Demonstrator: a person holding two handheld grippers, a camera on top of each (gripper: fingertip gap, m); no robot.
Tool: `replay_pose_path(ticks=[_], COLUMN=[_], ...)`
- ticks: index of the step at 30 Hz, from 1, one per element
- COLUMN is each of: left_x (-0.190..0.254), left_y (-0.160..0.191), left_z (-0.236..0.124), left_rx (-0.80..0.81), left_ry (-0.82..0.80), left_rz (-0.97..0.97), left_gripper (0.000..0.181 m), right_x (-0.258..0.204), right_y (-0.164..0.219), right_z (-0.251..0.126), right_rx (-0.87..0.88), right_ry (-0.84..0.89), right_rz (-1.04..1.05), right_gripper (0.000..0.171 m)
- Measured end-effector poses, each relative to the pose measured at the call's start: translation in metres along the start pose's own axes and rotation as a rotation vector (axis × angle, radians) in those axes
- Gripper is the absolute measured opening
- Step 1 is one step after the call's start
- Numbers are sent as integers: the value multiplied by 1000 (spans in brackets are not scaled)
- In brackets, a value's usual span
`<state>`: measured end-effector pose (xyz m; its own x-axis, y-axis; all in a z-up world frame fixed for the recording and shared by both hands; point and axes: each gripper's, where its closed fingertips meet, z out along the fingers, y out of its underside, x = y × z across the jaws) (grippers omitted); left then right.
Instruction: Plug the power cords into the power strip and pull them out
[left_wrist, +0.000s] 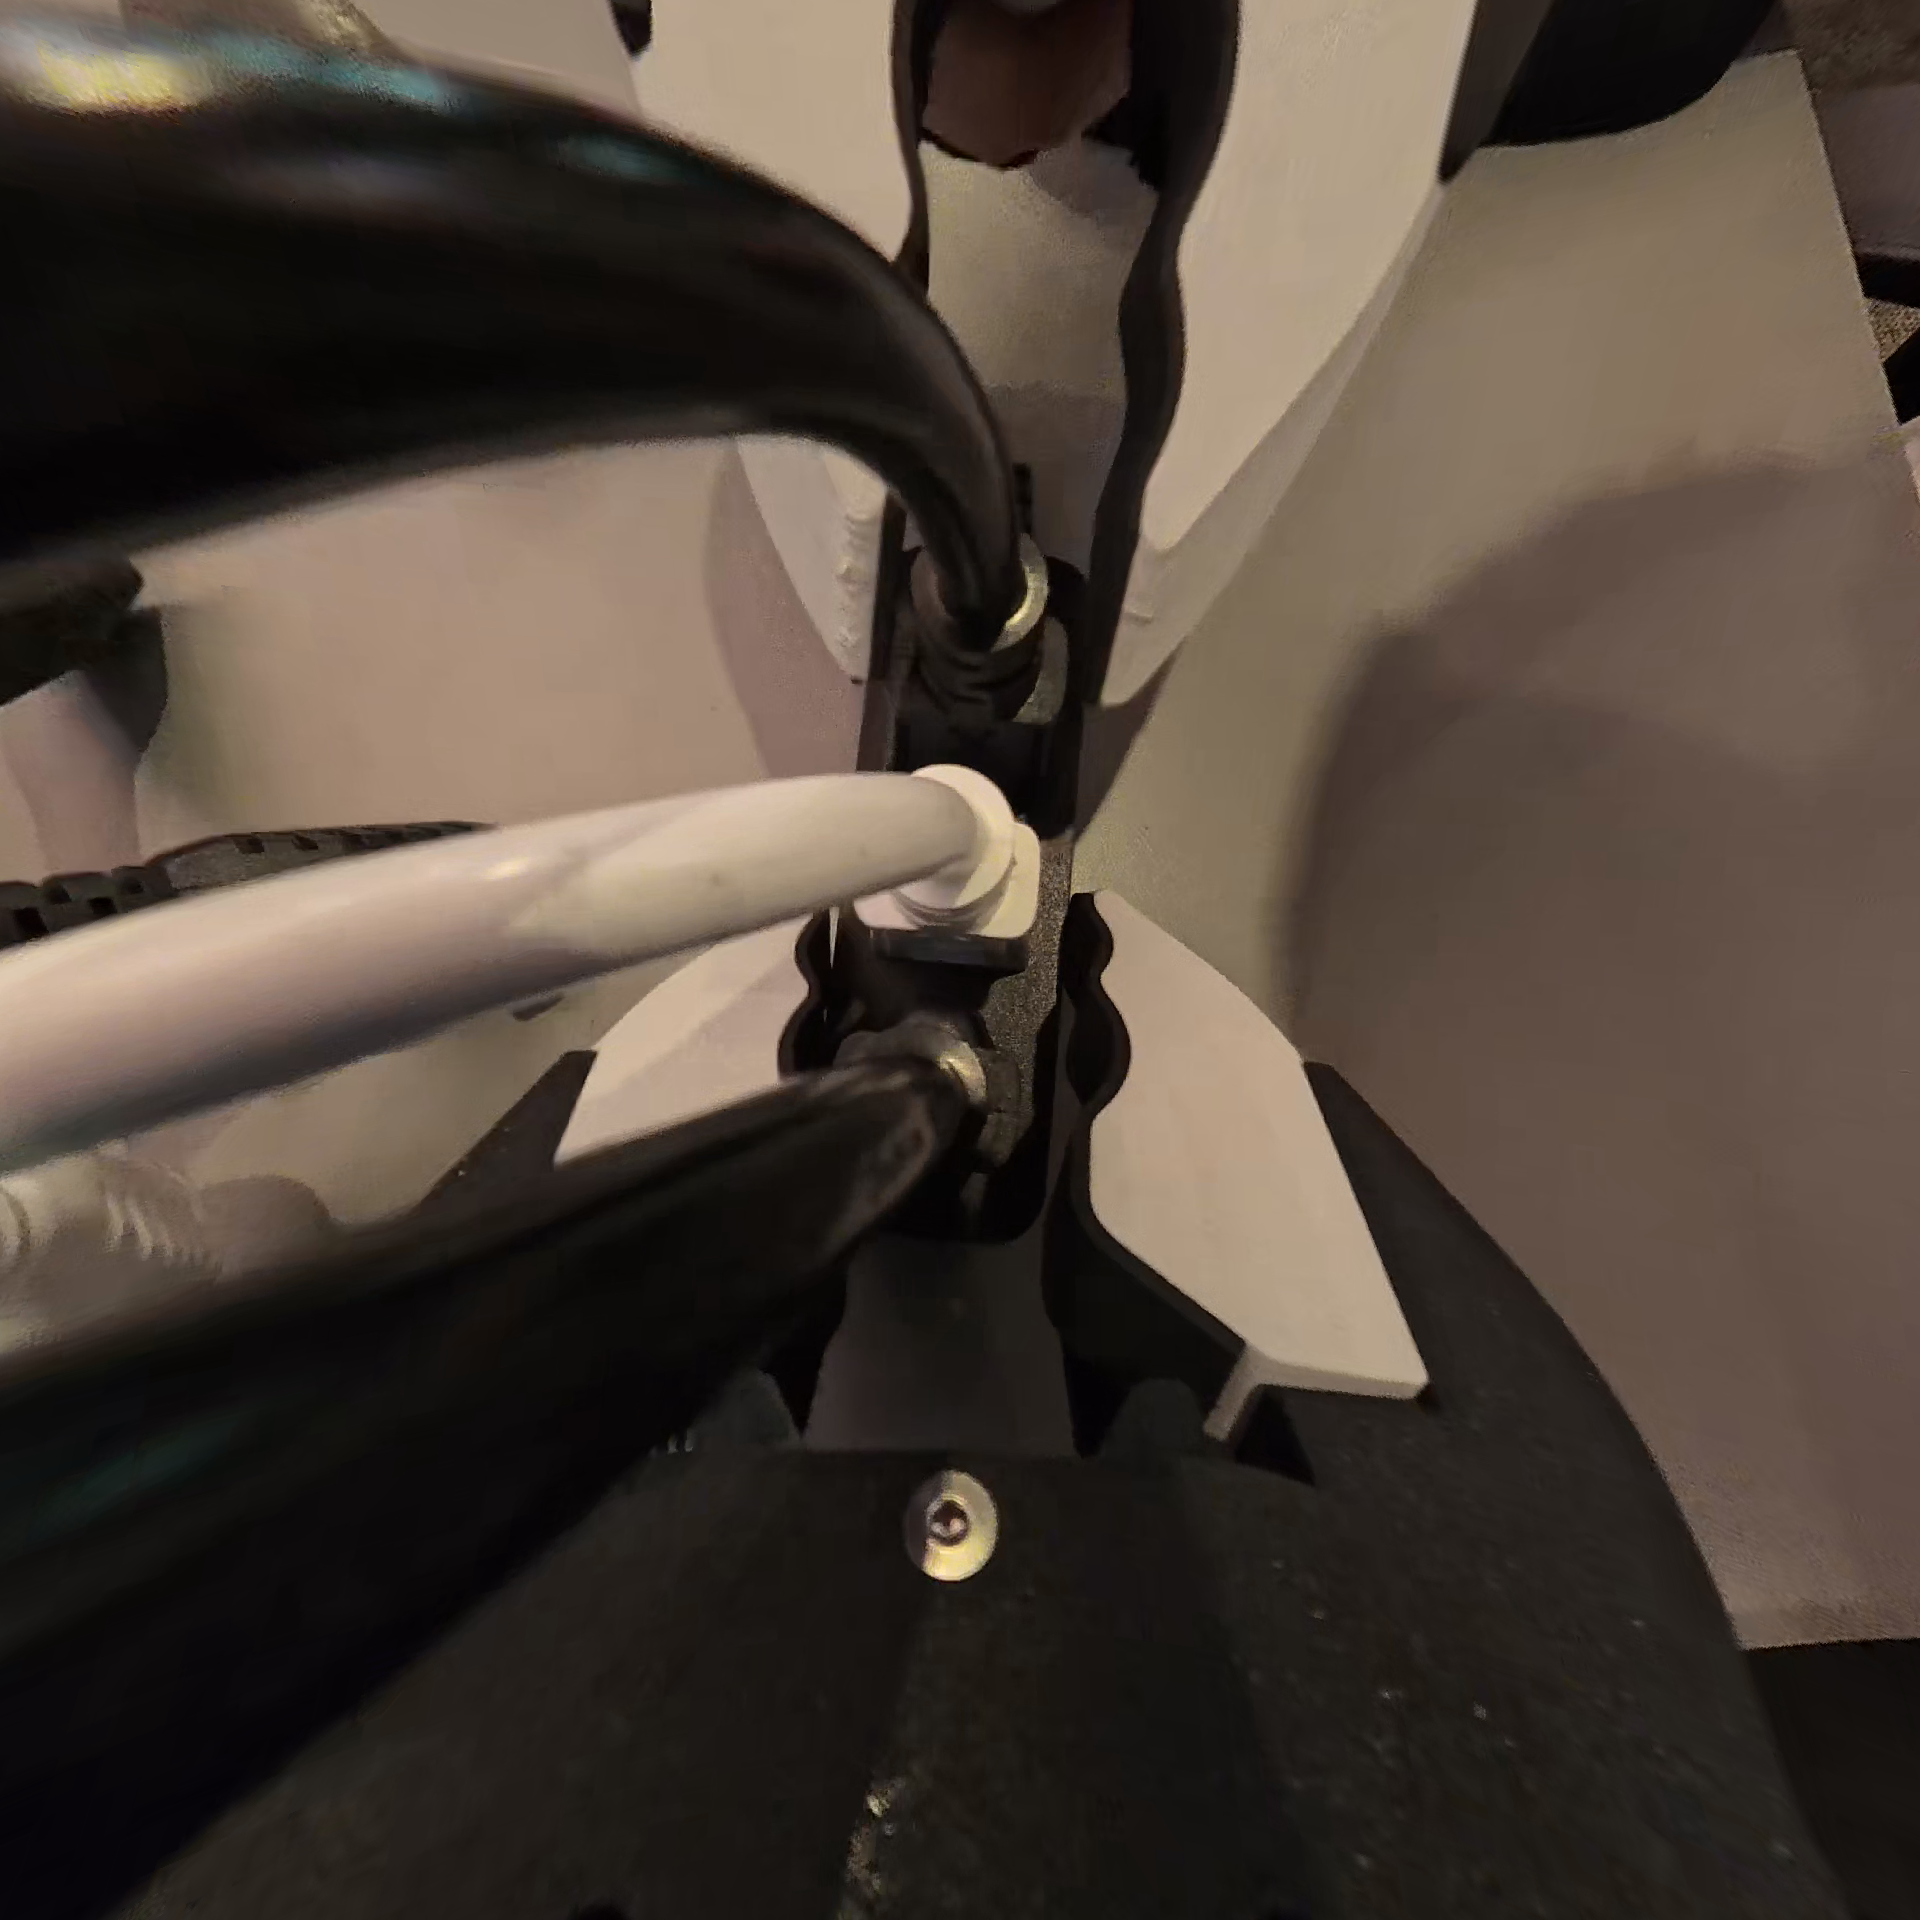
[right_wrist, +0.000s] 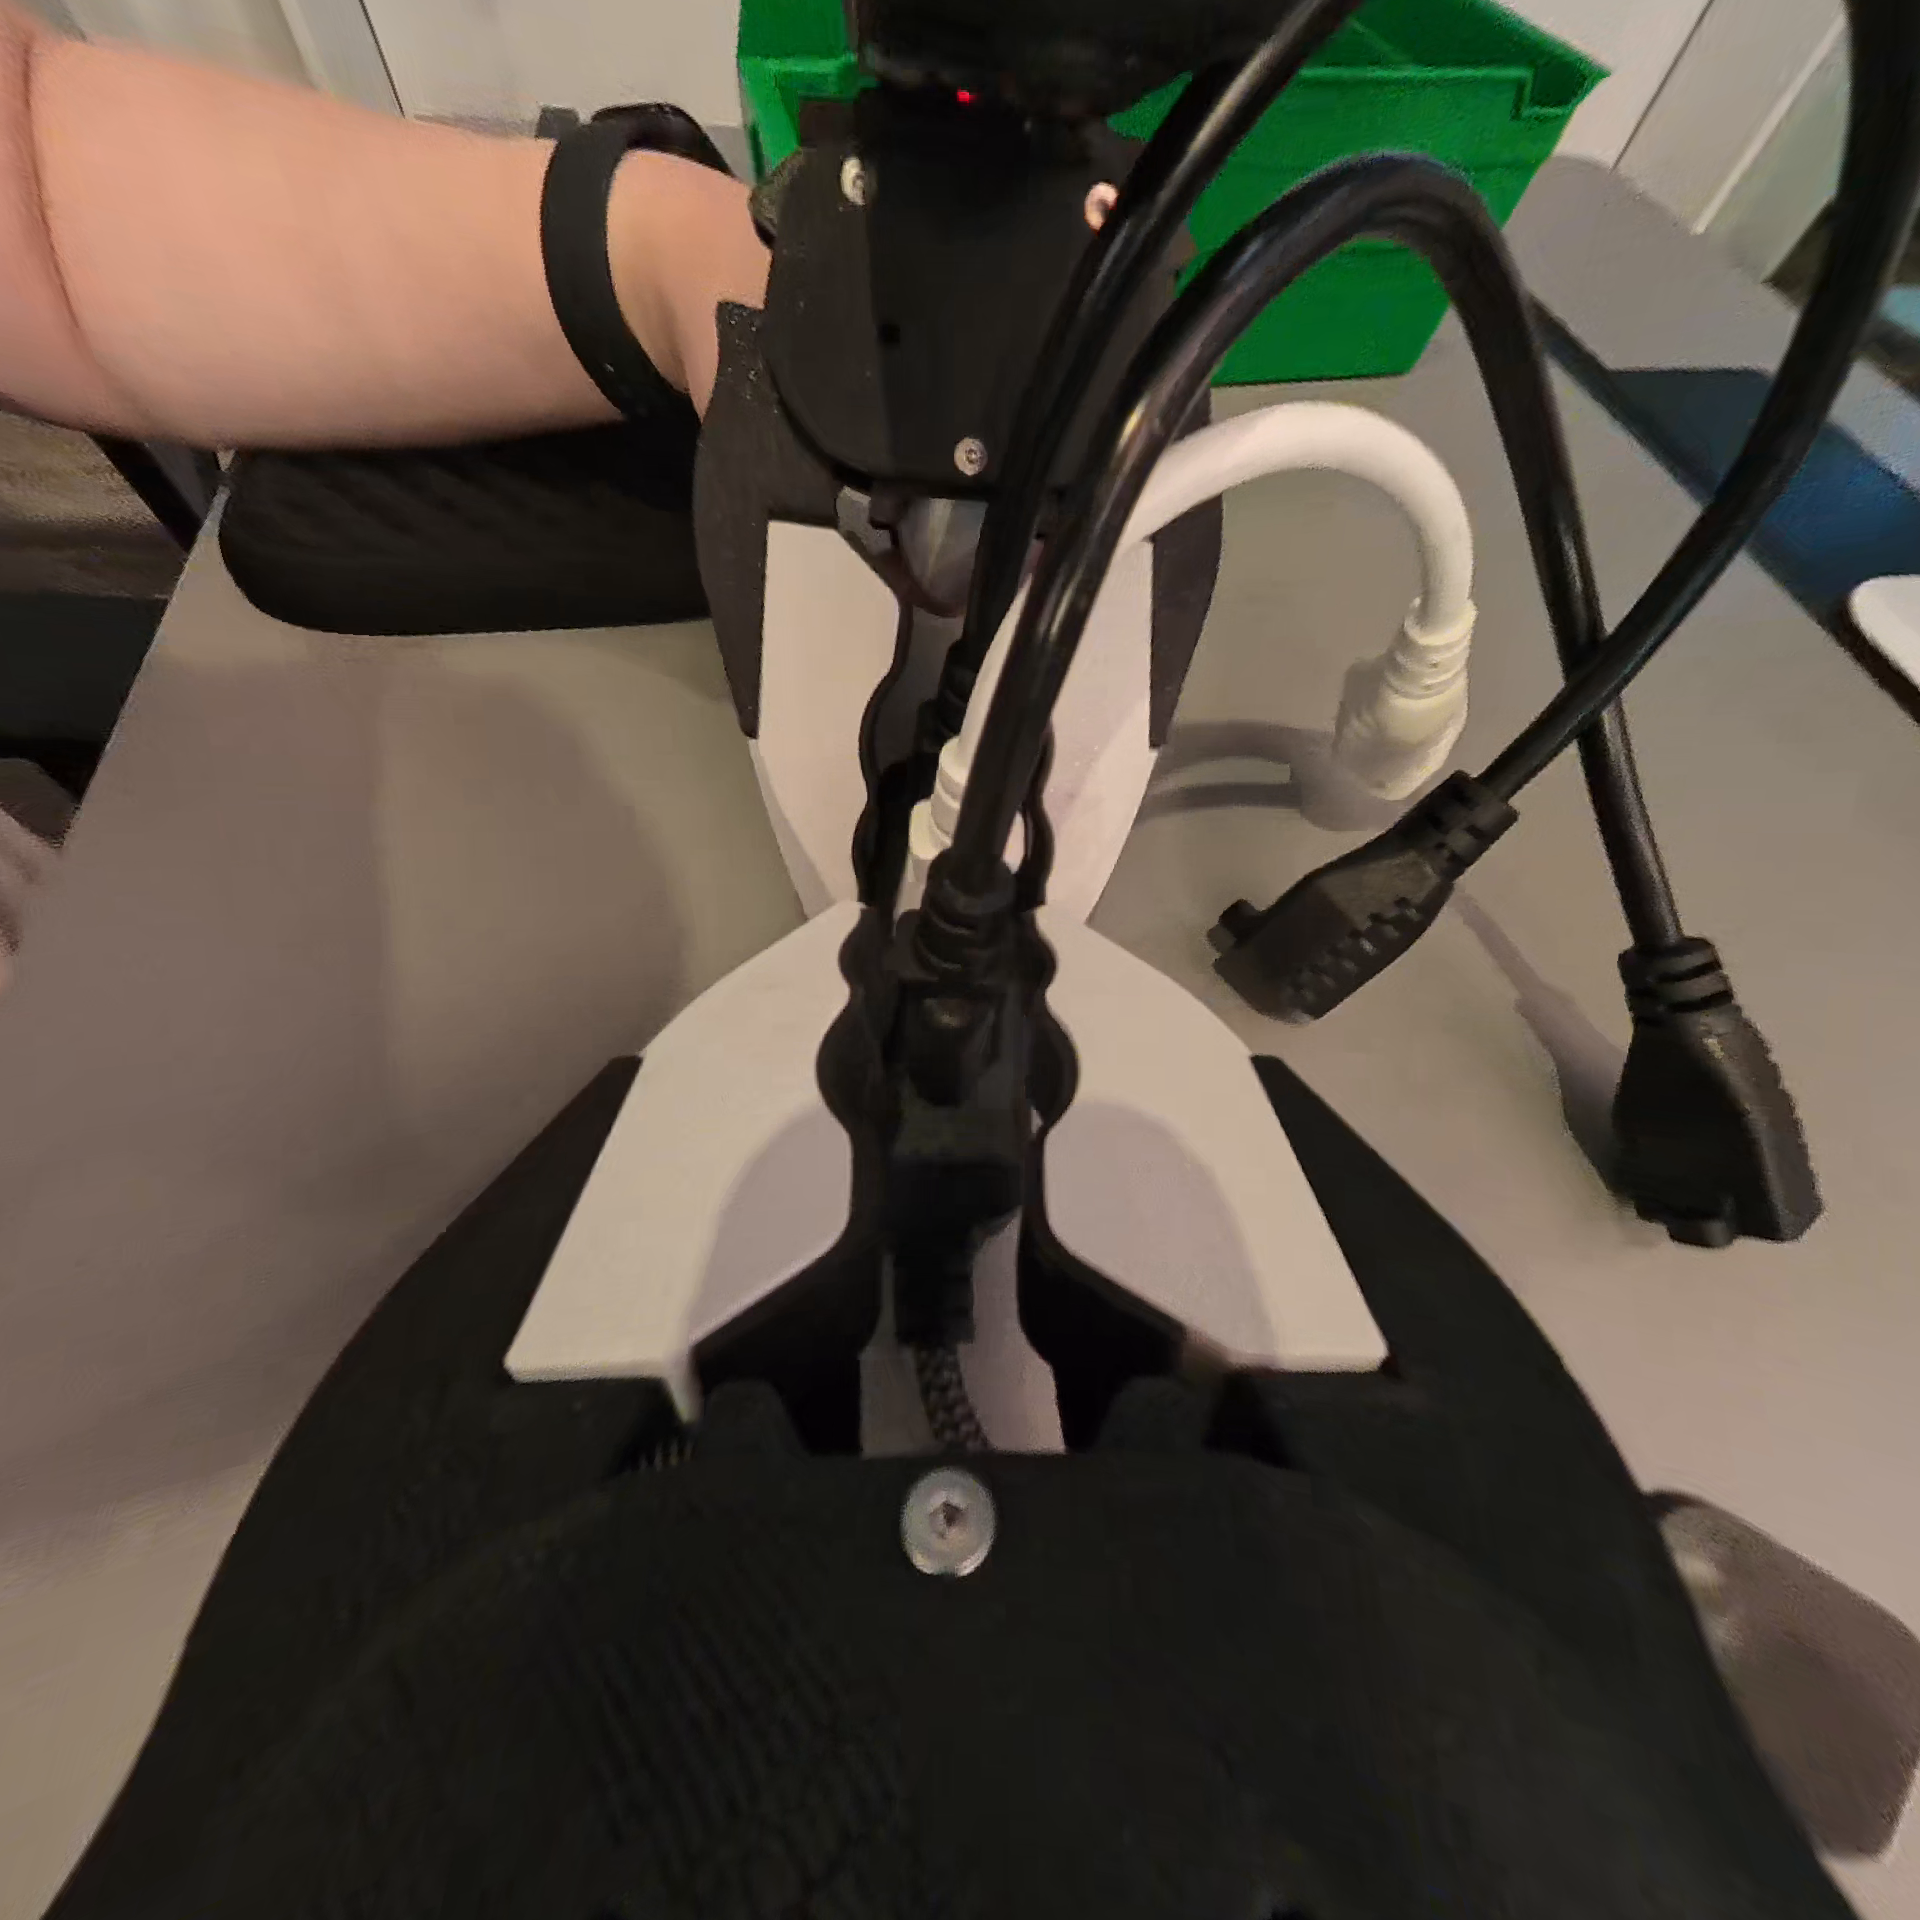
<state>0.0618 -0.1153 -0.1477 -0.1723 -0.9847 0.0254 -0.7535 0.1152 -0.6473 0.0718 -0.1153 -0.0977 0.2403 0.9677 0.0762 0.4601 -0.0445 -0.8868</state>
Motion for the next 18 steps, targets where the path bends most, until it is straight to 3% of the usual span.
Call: replay_pose_path(ticks=[7, 12, 15, 18], left_x=[-5, -5, -6, -4], left_y=[-2, -7, -9, -10], left_z=[9, 11, 17, 20], left_rx=[67, 101, 114, 102], left_ry=[-86, -80, -96, -81], left_rz=[36, 16, -3, -15], left_gripper=[50, 50, 63, 58], right_x=[1, 1, 1, -2], right_y=[13, 11, 10, 9], right_z=[7, 6, 6, 8], right_rx=[-126, -10, -4, 11], right_ry=[28, -32, -7, -3], right_rz=[-19, 108, 51, 10], right_gripper=[26, 25, 24, 24])
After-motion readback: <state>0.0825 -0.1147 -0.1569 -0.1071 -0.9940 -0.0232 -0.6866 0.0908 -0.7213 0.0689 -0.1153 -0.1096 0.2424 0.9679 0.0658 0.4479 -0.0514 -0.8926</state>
